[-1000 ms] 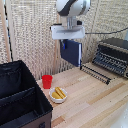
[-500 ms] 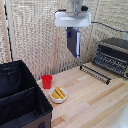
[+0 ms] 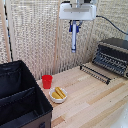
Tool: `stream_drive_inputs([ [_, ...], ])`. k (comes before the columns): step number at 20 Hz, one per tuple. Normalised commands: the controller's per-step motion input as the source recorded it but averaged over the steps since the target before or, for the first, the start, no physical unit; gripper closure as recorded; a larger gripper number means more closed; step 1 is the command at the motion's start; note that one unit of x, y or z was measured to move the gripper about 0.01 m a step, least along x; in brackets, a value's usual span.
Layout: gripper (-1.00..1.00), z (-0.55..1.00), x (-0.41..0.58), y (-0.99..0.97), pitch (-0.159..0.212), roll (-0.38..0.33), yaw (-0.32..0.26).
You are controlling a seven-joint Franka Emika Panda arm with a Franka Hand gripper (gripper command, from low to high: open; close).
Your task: Gently maneuver your gripper in the book's direction. Confidently hold the book by angling your gripper properly. Relocate the book to the caddy. Pinpoint the back pocket of the caddy and set the book down inside it.
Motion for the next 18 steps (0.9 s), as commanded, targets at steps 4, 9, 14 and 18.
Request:
stream_drive_inputs([
  [4, 1.0, 0.34, 0.0, 0.47, 0.0, 0.055, -0.192],
  [9, 1.0, 0.29, 0.0, 0.72, -0.021, -0.007, -0.167],
  [14, 1.0, 0.29, 0.0, 0.73, -0.03, -0.012, -0.168],
  [18, 1.0, 0.27, 0.0, 0.72, -0.021, -0.018, -0.174],
])
